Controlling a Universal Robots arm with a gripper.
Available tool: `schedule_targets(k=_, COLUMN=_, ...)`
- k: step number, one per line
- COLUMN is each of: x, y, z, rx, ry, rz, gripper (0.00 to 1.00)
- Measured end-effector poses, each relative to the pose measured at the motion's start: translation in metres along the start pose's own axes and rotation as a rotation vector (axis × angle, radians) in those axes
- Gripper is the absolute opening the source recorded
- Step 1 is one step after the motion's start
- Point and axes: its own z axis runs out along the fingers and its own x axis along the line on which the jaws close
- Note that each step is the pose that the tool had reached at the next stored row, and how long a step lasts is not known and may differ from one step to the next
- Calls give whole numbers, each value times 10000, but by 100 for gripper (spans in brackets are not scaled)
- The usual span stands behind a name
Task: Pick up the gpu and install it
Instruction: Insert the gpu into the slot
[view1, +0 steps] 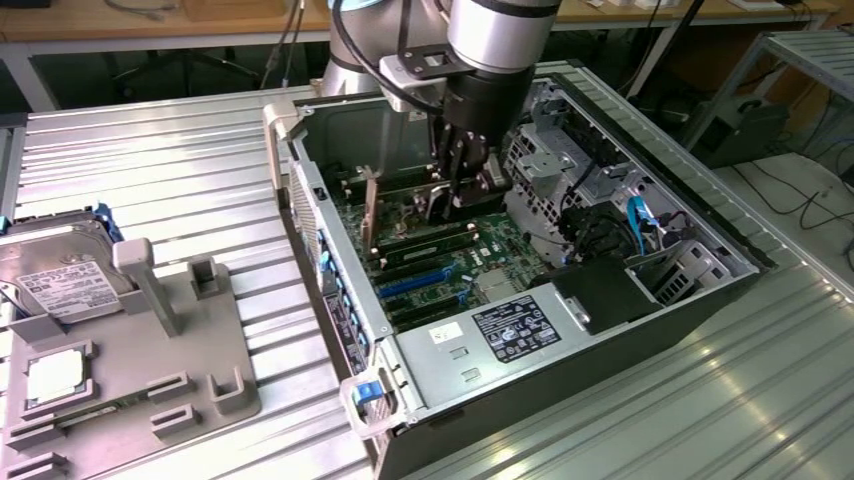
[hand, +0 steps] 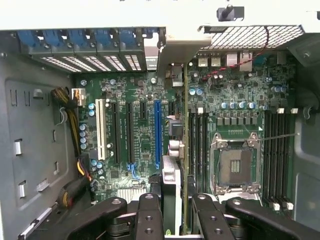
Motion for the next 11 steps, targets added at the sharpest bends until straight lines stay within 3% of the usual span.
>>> schedule_targets(k=8, x=7, y=22, z=122, rx=1, ry=1, rz=-2, gripper=28)
schedule_targets(k=11, x=10, y=24, z=181, rx=46, ry=1, rz=-1, gripper=28)
